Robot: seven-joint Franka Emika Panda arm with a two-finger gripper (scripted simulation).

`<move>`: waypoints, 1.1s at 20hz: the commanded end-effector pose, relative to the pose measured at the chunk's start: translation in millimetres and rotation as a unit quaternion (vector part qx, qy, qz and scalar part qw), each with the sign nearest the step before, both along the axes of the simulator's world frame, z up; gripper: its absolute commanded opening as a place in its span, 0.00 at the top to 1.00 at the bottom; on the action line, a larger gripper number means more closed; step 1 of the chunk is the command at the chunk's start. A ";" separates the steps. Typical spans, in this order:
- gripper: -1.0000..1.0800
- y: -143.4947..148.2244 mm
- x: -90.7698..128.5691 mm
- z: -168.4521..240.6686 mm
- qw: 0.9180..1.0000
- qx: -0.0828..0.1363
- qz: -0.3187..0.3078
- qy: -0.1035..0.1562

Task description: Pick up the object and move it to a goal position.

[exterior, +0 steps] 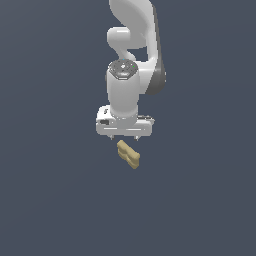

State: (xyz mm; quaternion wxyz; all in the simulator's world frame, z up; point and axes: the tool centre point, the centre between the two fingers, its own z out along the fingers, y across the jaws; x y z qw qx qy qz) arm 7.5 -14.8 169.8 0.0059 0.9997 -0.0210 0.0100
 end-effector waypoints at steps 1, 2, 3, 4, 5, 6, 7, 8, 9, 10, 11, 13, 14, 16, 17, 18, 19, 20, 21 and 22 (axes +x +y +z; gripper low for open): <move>0.04 0.0 0.0 0.0 1.000 0.000 0.000 0.000; 0.04 -0.2 0.1 0.1 1.000 0.000 0.000 0.000; 0.04 -0.8 0.3 0.6 1.000 0.000 0.000 0.000; 0.04 -1.8 0.7 1.4 1.000 -0.001 0.000 0.000; 0.04 -3.2 1.2 2.6 1.000 -0.001 0.000 -0.001; 0.04 -5.0 1.8 4.0 1.000 -0.002 0.000 -0.001; 0.04 -7.1 2.5 5.7 1.000 -0.003 -0.001 -0.001; 0.04 -8.9 3.1 7.2 1.000 -0.004 -0.001 -0.002; 0.04 -10.3 3.6 8.4 1.000 -0.005 -0.001 -0.002; 0.04 -11.3 4.0 9.1 1.000 -0.005 -0.001 -0.002; 0.04 -11.9 4.1 9.6 1.000 -0.005 -0.001 -0.002; 0.04 -11.7 4.1 9.5 1.000 -0.005 -0.001 -0.002; 0.04 -11.3 3.9 9.3 1.000 -0.005 -0.001 -0.002; 0.04 -11.3 4.0 9.1 1.000 -0.005 0.000 -0.002; 0.04 -11.2 4.1 9.0 1.000 -0.005 0.002 -0.002; 0.04 -11.1 4.2 8.8 1.000 -0.005 0.004 -0.002; 0.04 -10.9 4.3 8.6 1.000 -0.005 0.007 -0.002; 0.04 -10.7 4.5 8.3 1.000 -0.005 0.011 -0.002; 0.04 -10.4 4.6 7.9 1.000 -0.005 0.016 -0.001; 0.04 -10.1 4.8 7.4 1.000 -0.006 0.021 -0.001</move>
